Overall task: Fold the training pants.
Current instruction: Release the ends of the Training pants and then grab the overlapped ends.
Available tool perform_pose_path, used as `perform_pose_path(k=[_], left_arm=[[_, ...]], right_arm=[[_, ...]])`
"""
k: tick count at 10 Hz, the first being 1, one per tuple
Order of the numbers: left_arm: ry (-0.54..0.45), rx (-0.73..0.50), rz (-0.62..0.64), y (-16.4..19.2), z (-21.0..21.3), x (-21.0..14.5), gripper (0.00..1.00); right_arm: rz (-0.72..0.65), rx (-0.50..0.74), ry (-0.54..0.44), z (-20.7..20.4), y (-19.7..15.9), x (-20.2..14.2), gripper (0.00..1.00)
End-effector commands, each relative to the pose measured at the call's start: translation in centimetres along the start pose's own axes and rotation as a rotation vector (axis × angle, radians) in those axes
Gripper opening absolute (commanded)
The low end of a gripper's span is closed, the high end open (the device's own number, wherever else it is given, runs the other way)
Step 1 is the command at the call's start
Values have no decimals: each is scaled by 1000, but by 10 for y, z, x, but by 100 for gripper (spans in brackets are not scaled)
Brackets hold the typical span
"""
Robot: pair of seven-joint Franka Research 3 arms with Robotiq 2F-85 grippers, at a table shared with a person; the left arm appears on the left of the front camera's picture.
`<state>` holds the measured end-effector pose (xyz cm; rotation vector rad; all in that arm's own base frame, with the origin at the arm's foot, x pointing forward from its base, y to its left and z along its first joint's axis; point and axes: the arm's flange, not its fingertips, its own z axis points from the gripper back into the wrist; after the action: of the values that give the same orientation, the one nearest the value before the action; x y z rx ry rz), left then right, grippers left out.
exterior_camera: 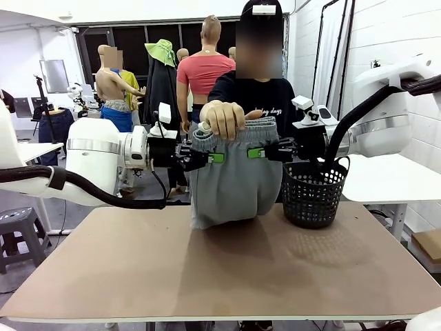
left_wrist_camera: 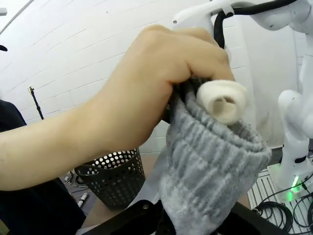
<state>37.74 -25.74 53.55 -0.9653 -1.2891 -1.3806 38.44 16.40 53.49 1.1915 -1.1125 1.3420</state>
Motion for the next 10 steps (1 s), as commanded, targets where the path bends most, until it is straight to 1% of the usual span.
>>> perform_pose_path(k=[1, 10], left_arm=[[-58, 28, -12, -3, 2, 4, 0], [-58, 28, -12, -3, 2, 4, 0]], right_arm=[[-3, -7, -32, 0, 0, 3, 0], [-3, -7, -32, 0, 0, 3, 0]])
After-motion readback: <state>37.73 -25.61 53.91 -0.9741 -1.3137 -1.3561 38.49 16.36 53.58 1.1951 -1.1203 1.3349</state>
